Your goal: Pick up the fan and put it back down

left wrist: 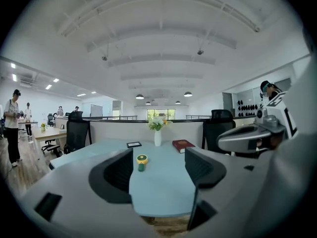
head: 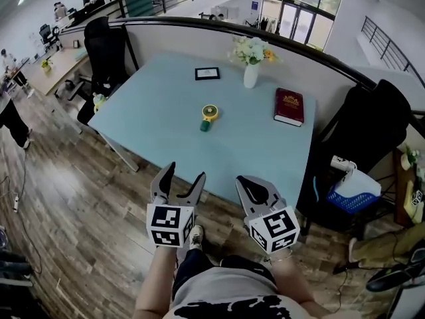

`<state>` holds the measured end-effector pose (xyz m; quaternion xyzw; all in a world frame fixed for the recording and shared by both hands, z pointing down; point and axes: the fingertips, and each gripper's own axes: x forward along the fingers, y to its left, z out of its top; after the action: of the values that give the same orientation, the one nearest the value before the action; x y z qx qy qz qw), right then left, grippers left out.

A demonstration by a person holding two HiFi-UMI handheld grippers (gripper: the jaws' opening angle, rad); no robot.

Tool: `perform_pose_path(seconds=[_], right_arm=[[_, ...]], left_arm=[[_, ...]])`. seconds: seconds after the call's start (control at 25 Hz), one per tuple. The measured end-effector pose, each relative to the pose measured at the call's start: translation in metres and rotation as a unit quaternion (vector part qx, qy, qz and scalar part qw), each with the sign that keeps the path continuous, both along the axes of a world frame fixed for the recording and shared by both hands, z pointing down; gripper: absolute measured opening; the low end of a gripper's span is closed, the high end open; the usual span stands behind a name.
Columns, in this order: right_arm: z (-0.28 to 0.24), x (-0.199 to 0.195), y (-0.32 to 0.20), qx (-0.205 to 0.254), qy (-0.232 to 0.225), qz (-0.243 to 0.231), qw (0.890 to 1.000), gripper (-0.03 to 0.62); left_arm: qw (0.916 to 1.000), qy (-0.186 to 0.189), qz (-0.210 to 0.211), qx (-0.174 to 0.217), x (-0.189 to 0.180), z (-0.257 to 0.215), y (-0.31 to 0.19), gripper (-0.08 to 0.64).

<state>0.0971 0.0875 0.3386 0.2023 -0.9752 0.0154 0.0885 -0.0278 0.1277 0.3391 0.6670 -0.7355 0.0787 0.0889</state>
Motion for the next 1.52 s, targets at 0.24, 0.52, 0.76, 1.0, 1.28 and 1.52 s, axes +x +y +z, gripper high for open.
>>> perform_pose_path(seconds=[0.24,0.52,0.76,1.0,1.28,1.52], right_arm=[[-0.012,-0.040,-0.037,0.014,-0.003,0.051,0.999,0.003],[-0.013,-0.084,-0.059,0.019,-0.002,0.092,0.996,0.004],[0.004,-0.110,-0.059,0.006,0.012,0.105,0.994,0.003],[0.016,-0.124,-0.062,-0.011,0.022,0.106,0.994,0.004],[0.020,-0.134,-0.083,-0.020,0.017,0.106,0.994,0.003],[0.019,-0.141,-0.119,-0.028,0.003,0.099,0.995,0.003]], left_arm=[[0.9986,0.001,0.051,0.013,-0.041,-0.012,-0.051,0.333],[0.9955,0.001,0.092,0.020,-0.082,-0.014,-0.080,0.333],[0.9932,0.005,0.117,0.001,-0.101,0.003,-0.082,0.333],[0.9915,0.029,0.126,-0.013,-0.110,0.021,-0.086,0.333],[0.9903,0.023,0.134,-0.026,-0.111,0.027,-0.109,0.333],[0.9898,0.005,0.137,-0.039,-0.115,0.024,-0.144,0.333]])
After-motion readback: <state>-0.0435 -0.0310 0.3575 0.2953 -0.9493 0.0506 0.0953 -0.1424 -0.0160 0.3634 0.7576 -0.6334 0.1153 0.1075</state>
